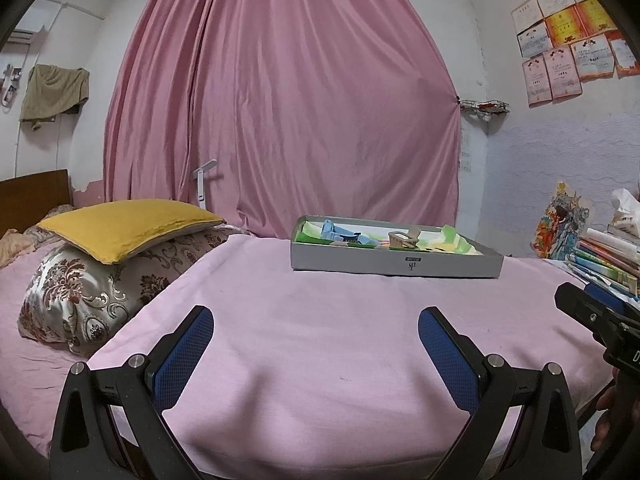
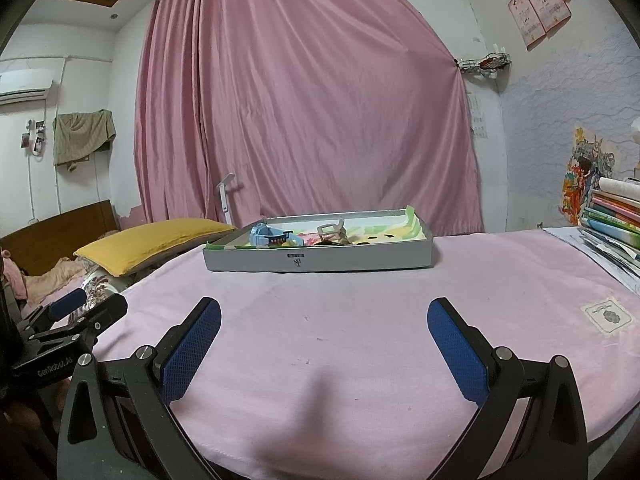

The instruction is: Organize jewelry

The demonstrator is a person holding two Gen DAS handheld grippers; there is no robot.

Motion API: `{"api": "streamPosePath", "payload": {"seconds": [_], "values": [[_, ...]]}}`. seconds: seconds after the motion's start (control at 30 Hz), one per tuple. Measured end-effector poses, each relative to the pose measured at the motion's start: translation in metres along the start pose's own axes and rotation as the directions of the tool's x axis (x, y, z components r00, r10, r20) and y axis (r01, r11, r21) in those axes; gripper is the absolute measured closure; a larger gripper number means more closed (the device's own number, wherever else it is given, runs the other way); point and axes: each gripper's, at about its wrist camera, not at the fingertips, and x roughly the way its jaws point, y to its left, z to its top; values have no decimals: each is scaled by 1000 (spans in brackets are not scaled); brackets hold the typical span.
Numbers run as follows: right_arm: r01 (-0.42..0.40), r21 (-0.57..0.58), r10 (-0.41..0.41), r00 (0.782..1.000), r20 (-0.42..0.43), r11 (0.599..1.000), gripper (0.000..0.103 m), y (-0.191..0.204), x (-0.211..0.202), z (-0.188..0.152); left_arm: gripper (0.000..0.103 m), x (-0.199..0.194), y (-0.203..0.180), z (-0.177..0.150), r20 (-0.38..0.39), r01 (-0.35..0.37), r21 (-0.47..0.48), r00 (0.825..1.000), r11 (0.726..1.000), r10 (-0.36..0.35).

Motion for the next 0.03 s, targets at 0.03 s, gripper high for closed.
{"api": "streamPosePath", "payload": {"seconds": [0.03], "values": [[0,1,0,1000,-3,1000,1,0,0,0,0,1,0,0,-5,0,-1,1000,1000,0]]}}
